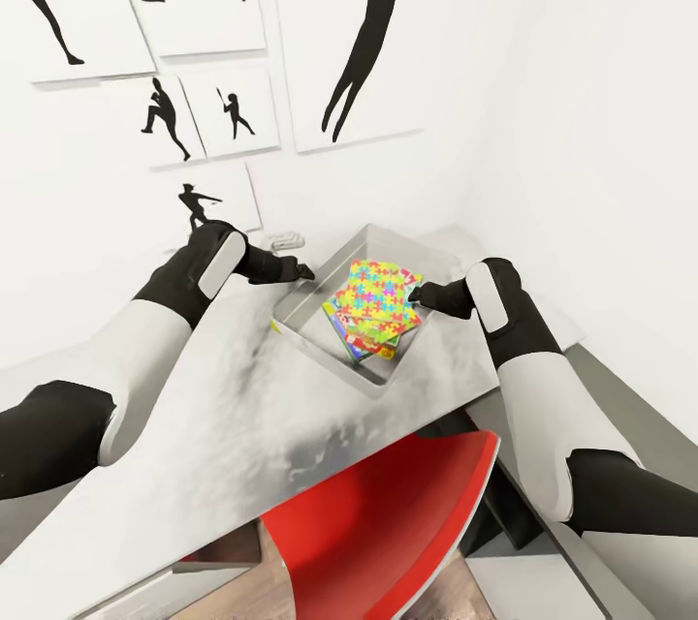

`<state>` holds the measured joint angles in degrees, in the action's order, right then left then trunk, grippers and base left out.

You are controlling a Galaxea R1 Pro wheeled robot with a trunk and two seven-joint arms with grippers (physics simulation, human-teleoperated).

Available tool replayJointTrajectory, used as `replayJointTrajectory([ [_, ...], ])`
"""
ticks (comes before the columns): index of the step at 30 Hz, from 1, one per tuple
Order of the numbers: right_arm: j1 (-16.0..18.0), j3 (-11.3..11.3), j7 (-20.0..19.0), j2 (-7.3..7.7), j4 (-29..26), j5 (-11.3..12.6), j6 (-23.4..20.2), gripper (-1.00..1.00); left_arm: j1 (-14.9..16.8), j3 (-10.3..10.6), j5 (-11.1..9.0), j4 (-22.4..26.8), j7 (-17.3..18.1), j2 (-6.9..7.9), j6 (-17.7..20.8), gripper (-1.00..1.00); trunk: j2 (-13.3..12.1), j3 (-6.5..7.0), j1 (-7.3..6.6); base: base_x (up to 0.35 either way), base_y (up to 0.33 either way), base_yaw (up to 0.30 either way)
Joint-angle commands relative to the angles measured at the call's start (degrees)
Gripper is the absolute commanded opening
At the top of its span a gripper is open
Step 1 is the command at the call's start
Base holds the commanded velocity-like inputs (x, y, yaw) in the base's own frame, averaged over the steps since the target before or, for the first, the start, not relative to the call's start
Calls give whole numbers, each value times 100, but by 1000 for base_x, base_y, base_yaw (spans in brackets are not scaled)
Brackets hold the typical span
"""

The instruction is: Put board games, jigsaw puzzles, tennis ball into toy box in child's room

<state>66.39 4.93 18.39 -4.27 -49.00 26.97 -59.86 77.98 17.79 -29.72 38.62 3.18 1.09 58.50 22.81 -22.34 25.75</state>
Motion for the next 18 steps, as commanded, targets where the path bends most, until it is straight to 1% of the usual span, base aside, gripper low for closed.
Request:
replayJointTrajectory([
  [1, 5, 17, 58, -5, -4, 60, -14, 100, 5, 31, 27, 4, 35, 6, 0, 100, 11, -19, 3, 0, 0, 0],
  [18, 5, 17, 59, -13, -4, 61, -14, 100, 1, 63, 27, 0, 42, 12, -40, 100, 11, -177, 3, 0, 0, 0],
])
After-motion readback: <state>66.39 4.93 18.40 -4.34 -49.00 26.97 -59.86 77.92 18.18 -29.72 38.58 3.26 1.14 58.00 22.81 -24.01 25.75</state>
